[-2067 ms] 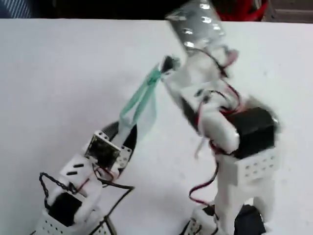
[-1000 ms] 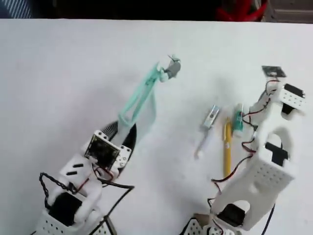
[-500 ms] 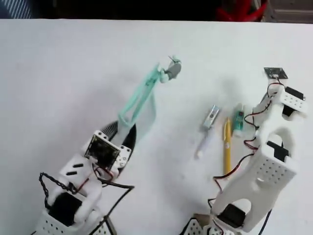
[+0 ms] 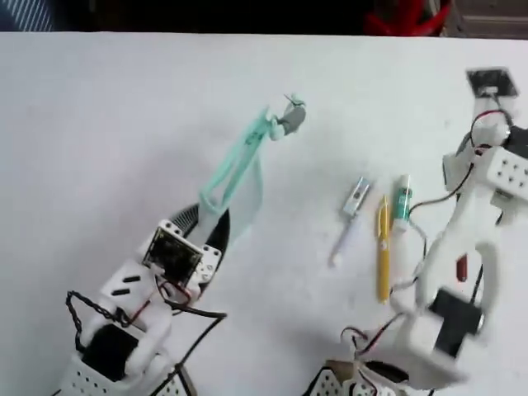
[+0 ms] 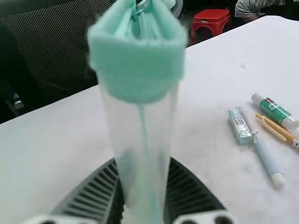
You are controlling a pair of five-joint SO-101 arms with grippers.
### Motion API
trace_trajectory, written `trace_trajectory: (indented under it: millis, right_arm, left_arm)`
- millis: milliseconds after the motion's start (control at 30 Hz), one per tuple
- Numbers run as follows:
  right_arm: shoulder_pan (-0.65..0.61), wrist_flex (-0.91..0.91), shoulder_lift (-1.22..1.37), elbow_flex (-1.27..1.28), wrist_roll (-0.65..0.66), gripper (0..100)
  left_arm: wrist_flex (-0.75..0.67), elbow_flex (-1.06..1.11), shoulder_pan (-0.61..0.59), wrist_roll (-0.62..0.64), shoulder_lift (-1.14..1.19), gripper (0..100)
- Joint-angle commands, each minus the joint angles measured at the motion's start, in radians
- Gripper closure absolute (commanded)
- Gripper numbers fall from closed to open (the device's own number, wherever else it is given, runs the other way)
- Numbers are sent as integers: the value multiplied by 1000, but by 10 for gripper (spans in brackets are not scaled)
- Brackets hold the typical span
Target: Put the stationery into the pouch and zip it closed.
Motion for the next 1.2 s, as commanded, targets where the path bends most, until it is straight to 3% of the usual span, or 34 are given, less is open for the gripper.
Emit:
trace_trajectory:
  millis: [0,200,467,633,1000,1167]
  right_arm:
    - [-87,130,-294,-18,0,981]
    - [-372,297,-509,-141,-112,981]
    - [-852,288,-634,-562,-201,981]
    - [-1086,142,-544,-574,-351,981]
    - [-1121,-249,-280,-555,-404,981]
    - [-1099,-216,-254,-526,-473,981]
  left_arm:
    - [-20,-5,2,-12,-1,977]
    - [-20,-5,2,-12,-1,977]
    - [-21,-5,2,-12,-1,977]
    - [-25,-5,-1,-12,-1,977]
    - [-26,-5,-5,-14,-1,977]
    - [-26,-5,-5,-14,-1,977]
